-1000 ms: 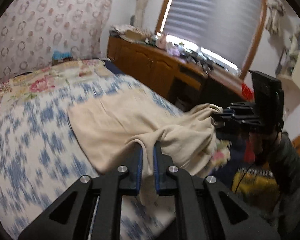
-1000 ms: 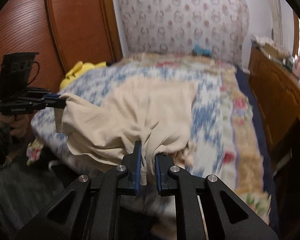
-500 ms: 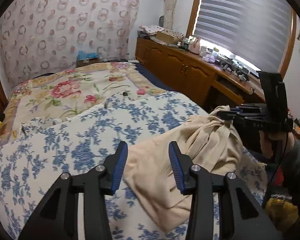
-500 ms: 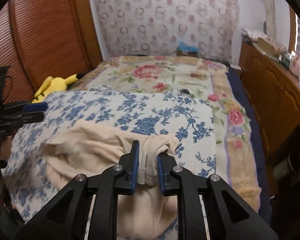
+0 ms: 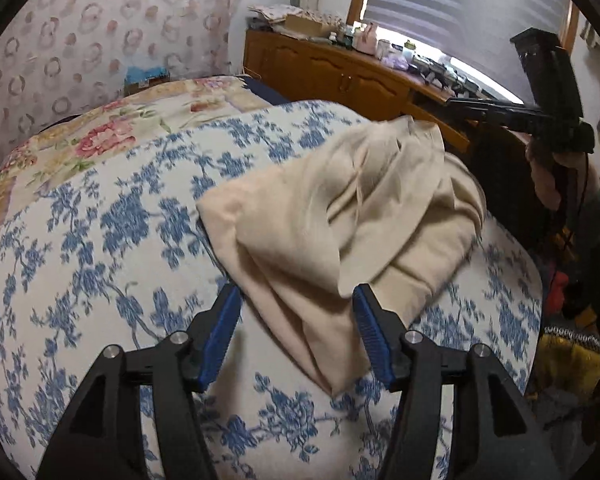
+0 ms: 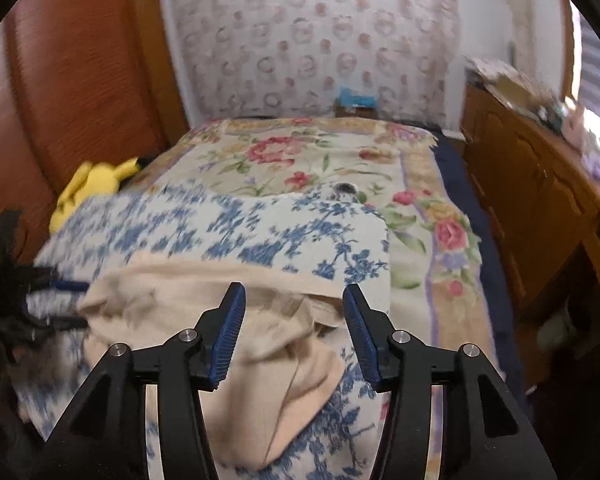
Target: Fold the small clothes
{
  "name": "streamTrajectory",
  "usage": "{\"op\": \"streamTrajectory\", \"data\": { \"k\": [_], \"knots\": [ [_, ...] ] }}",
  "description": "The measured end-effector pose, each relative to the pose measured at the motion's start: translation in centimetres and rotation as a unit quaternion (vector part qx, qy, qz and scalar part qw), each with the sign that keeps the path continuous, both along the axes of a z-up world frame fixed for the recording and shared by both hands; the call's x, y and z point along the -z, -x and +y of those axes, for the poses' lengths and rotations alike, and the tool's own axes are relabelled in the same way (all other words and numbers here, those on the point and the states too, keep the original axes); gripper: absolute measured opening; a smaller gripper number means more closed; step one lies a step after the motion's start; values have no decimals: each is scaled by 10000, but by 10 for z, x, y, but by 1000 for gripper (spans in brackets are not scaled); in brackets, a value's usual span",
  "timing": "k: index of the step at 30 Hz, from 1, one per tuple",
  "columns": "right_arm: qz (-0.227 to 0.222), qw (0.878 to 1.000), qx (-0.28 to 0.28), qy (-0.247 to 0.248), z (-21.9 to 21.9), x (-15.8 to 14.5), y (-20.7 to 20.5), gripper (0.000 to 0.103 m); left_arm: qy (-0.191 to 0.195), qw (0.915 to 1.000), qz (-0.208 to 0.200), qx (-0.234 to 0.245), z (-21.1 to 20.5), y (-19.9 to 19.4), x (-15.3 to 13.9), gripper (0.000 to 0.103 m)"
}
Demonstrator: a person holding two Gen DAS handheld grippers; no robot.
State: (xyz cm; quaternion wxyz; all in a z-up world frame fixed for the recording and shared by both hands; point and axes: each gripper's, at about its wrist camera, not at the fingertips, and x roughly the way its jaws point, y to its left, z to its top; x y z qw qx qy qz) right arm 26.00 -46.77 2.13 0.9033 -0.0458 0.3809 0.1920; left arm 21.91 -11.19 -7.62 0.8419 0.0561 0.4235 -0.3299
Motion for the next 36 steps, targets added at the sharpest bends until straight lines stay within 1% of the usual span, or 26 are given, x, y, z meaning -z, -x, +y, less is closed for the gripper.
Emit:
{"op": "streamTrajectory", "data": {
  "k": [2, 5, 7, 11, 13, 16, 20, 21, 22, 23, 24, 25, 27, 28, 29, 31, 33, 35, 36],
  "knots": [
    [22, 9996, -184, 199, 6, 5, 10, 52, -100, 9999, 59, 34, -2, 1, 5, 58],
    [291, 9987, -352, 230, 9, 21, 18, 52, -291, 9995, 116, 103, -8, -2, 12, 58],
    [404, 9976, -434, 364, 10, 34, 23, 52, -324, 9994, 70, 110, -13, -7, 12, 58],
    [537, 9964, -521, 402, 8, 49, 26, 52, -439, 9990, -98, 57, -25, -23, 5, 58],
    [533, 9965, -533, 371, 9, 51, 19, 52, -398, 9990, -186, -71, -29, -37, 1, 58],
    [380, 9972, -582, 271, 13, 48, 0, 52, -184, 9987, -267, -401, -27, -60, -7, 58],
    [261, 9975, -656, 41, 17, 47, -30, 52, -227, 9958, -418, -783, -20, -88, -8, 58],
    [285, 9969, -723, -92, 17, 48, -39, 47, -202, 9957, -407, -813, -18, -93, -7, 58],
    [309, 9964, -772, -172, 17, 48, -44, 31, -192, 9956, -384, -837, -17, -98, -6, 58],
    [375, 9952, -851, -305, 16, 49, -51, 22, -217, 9952, -381, -874, -15, -103, -4, 58],
    [421, 9943, -897, -384, 15, 50, -55, 6, -264, 9944, -401, -940, -13, -107, -2, 58],
    [426, 9937, -935, -453, 14, 50, -59, 3, -348, 9929, -450, -1043, -11, -111, 0, 58],
    [276, 9953, -819, -444, 10, 47, -62, 1, -451, 9909, -490, -1171, -9, -116, 4, 58],
    [173, 9969, -655, -394, 7, 46, -64, 1, -472, 9900, -478, -1240, -7, -119, 6, 58],
    [73, 9987, -384, -336, 3, 45, -66, 0, -465, 9899, -462, -1260, -5, -119, 8, 58],
    [23, 9995, 123, -275, -10, 45, -71, 0, -461, 9893, -414, -1319, -2, -120, 11, 58],
    [164, 9992, 197, -293, -15, 48, -75, 1, -406, 9896, -347, -1333, 2, -117, 10, 58],
    [271, 9992, 238, -168, -16, 51, -78, 4, -253, 9907, -292, -1301, 5, -109, 6, 58],
    [318, 9992, 189, -177, -14, 51, -77, 10, -185, 9914, -265, -1272, 7, -102, 4, 58]
  ]
}}
